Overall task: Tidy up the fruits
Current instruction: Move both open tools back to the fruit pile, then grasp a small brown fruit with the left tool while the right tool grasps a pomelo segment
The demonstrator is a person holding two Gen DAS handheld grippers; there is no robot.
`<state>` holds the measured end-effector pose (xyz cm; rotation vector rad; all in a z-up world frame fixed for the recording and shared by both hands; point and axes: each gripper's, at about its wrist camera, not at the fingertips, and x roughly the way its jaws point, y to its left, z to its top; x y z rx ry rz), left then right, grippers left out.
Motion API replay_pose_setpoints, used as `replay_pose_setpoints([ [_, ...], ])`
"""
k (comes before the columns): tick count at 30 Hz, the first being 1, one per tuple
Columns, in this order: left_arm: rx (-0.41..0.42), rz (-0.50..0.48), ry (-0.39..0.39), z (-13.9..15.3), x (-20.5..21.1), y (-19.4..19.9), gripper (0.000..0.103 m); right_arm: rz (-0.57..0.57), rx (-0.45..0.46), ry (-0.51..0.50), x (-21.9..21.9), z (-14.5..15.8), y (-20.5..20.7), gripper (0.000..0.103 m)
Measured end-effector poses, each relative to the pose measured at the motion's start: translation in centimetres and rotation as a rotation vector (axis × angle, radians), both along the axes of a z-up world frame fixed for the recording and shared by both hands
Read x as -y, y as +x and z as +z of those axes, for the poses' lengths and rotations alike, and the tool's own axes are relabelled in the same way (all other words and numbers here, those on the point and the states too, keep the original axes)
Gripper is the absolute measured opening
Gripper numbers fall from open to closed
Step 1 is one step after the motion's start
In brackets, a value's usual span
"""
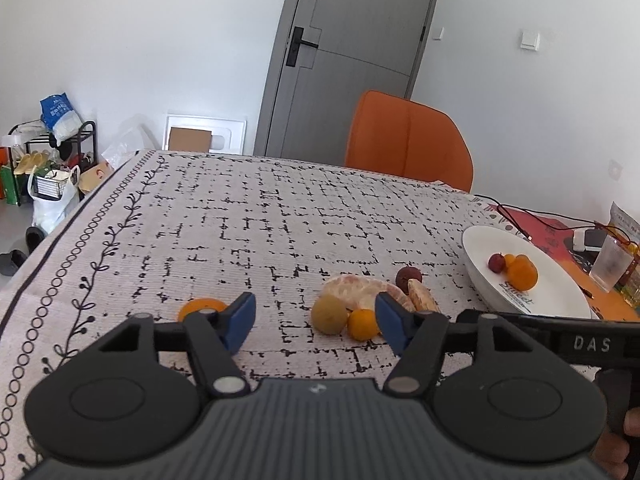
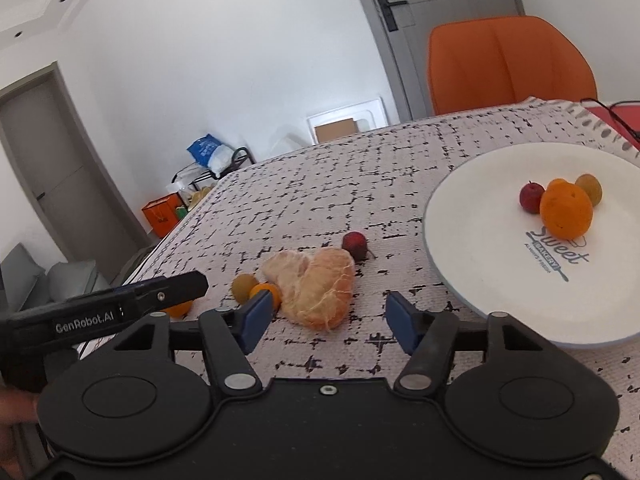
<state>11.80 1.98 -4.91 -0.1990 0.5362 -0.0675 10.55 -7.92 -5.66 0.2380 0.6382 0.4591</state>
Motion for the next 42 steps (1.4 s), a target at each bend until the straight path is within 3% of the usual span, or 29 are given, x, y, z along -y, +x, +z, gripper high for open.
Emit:
replay_pose_setpoints([
  [10, -0.032, -0.035, -0.007, -1.1, 0.4, 1.8, 0.043, 0.005, -0.036, -0.005, -0.9, -0.8, 1.5, 0.050],
  [21, -0.052, -0.034, -0.026, -2.1, 0.3, 3.2, 0.033, 0.018, -0.060, -0.023, -2.0, -1.2, 2.6, 0.045],
  [28, -0.040, -0.025, -0.039, -2.4, 0.0, 3.7, 0.032, 0.012, -0.065, -0.045, -2.8, -1.3, 3.1, 0.044],
  [33, -0.035, -0.031, -0.039, -2.5, 0.0, 3.6, 0.032, 0.010, -0.053, -0.068, -3.1, -1.4, 3.0, 0.036],
  [36, -0.035, -0.046, -0.049, -2.5, 0.1, 3.4, 0.022, -0.002, -0.053, -0.059, -2.7, -1.4, 2.8, 0.030],
  [42, -0.043, -0.046, -0.028, -2.0, 0.6, 2.9, 0.021, -0.012, -0.033, -0.051, -1.7, -1.1, 1.9, 0.022],
])
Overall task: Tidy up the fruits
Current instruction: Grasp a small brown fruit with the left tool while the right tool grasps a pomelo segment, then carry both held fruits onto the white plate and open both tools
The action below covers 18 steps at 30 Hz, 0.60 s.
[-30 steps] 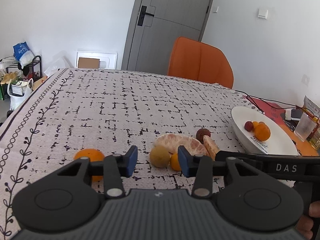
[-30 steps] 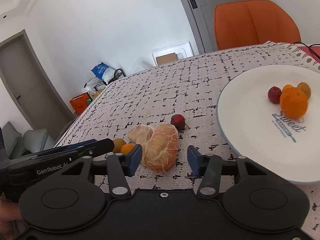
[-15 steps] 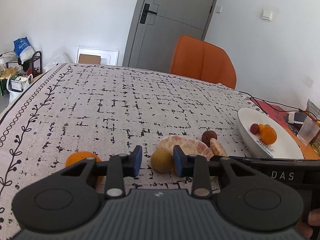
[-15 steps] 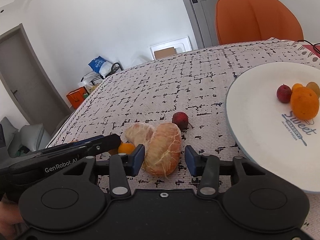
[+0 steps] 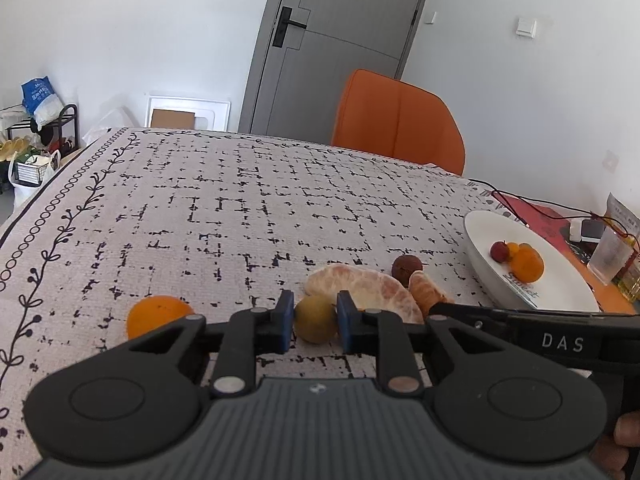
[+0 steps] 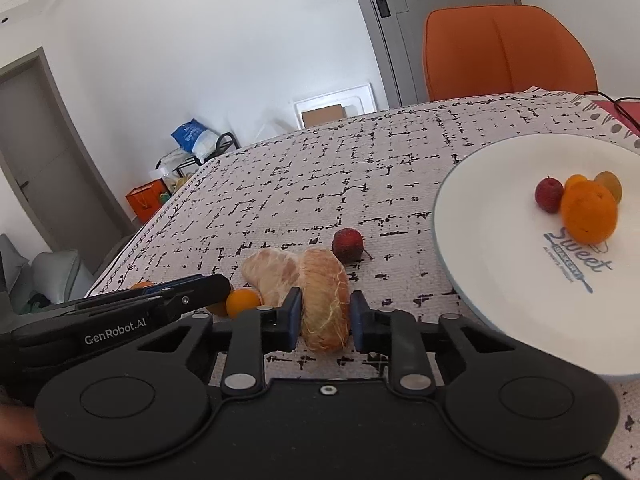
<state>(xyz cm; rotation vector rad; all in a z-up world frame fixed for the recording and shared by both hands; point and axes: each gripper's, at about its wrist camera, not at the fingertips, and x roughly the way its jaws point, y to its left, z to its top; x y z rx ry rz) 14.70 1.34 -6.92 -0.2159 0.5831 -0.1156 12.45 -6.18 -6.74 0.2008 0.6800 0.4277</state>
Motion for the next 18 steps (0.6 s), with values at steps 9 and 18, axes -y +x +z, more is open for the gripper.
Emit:
replay_pose_setpoints([
  [9, 0.027, 0.008, 0.008, 1.1, 0.4, -1.3, 0.021, 0.003, 0.017, 0.034, 0.9, 0.4, -0.8, 0.010],
  [18, 0.065, -0.011, 0.005, 2.6, 1.6, -1.9, 0.021, -0.016, 0.053, 0.062, 2.3, 1.5, -2.2, 0.009],
])
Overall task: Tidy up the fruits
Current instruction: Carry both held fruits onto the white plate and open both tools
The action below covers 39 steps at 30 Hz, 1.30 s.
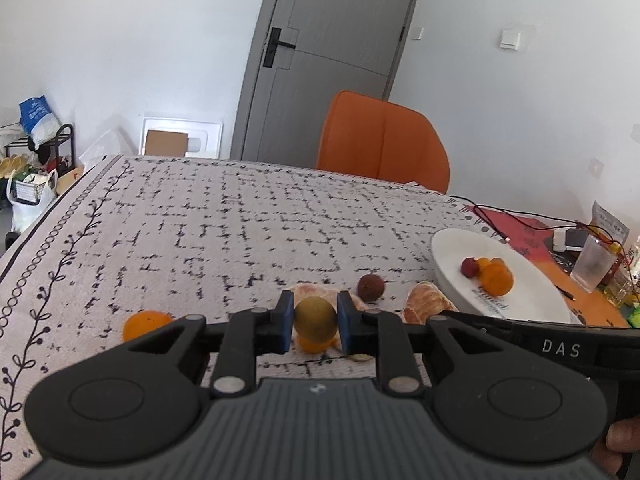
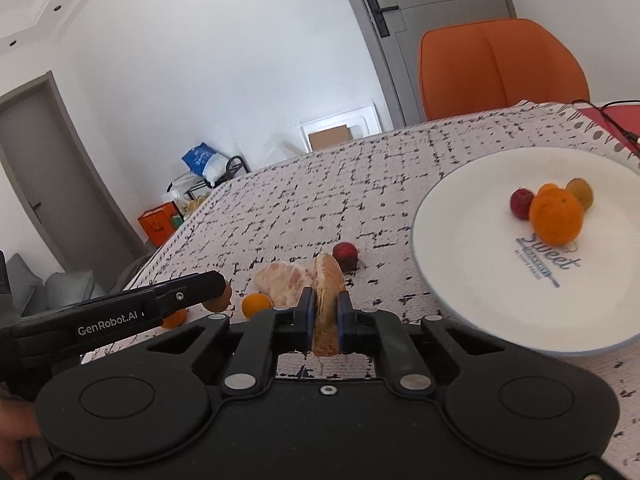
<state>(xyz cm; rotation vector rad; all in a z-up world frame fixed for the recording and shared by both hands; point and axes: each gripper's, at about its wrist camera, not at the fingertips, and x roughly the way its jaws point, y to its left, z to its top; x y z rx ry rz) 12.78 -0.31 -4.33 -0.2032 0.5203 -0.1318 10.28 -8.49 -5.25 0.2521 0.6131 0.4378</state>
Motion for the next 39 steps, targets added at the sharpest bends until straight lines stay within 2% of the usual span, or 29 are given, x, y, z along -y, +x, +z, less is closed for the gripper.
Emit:
replay_pose_setpoints([
  [13, 0.040, -0.067, 0.012, 1.2, 3.8, 0.5, 0.021, -0.075, 0.045, 0.019, 4.0, 1.1, -1.1, 0.009],
  [39, 0.037, -0.196, 0.037, 0.9, 10.3, 2.9, 0.021, -0.253, 0.042, 0.038, 11.6, 0.3, -2.0, 0.009],
])
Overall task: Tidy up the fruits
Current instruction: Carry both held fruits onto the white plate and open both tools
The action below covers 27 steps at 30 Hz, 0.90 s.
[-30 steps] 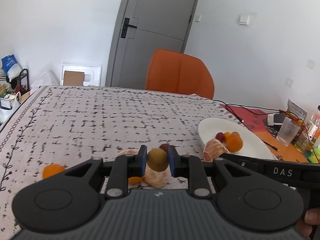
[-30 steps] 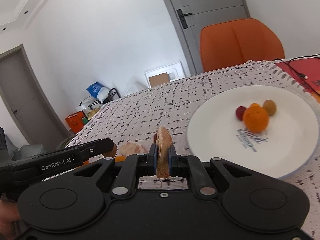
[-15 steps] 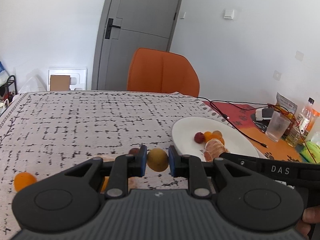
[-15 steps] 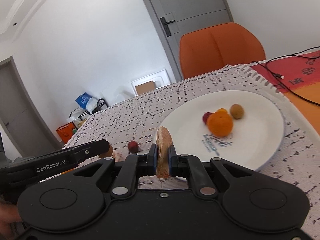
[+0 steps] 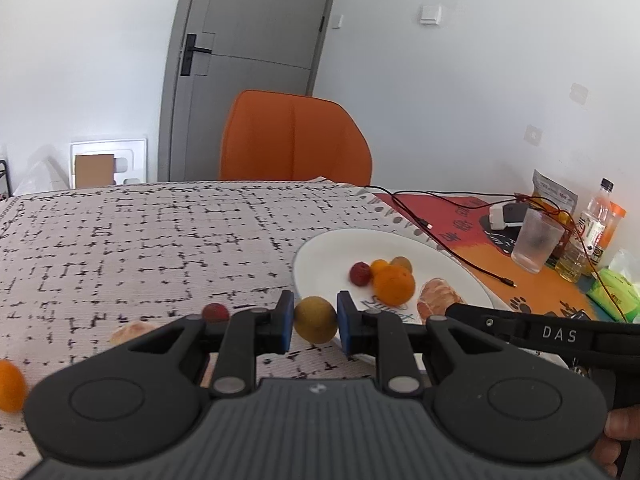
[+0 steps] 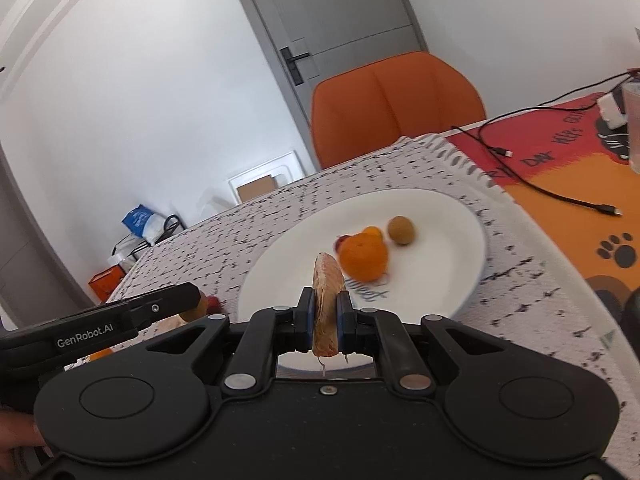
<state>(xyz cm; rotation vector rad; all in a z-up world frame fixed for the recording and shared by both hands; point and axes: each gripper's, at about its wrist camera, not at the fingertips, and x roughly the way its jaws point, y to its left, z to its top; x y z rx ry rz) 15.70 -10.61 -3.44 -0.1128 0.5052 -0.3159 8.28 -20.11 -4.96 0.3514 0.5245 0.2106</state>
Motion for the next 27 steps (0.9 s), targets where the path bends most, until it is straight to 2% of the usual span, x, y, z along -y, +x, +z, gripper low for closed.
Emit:
replay_pose_setpoints([
  [5, -0.009, -0.020, 0.009, -0.4, 1.2, 0.5, 0.021, -0.050, -0.017, -0.004, 1.3, -0.6, 0.1, 0.010],
  [7, -0.011, -0.029, 0.012, -0.4, 1.7, 0.6, 0.021, -0.068, -0.016, -0.001, 1.8, -0.7, 0.1, 0.019],
  [14, -0.002, -0.053, 0.013, -0.1, 3.1, 1.0, 0.021, -0.079, -0.006, -0.005, 2.2, -0.5, -0.6, 0.019],
  [18, -0.010, -0.065, -0.004, 0.1, 3.5, 1.2, 0.022, -0.078, -0.002, -0.008, 2.1, -0.4, -1.0, 0.023],
  [23, -0.022, -0.050, -0.008, 0.3, 3.3, 1.0, 0.031, -0.073, 0.002, -0.008, 2.0, -0.2, -1.2, 0.029],
  [25, -0.032, -0.033, -0.010, 0.2, 3.0, 0.9, 0.046, -0.066, 0.004, -0.009, 1.9, -0.1, -1.2, 0.031],
  [27, -0.033, -0.017, -0.011, 0.2, 2.6, 0.8, 0.056, -0.059, 0.008, -0.008, 1.6, -0.1, -1.2, 0.034],
])
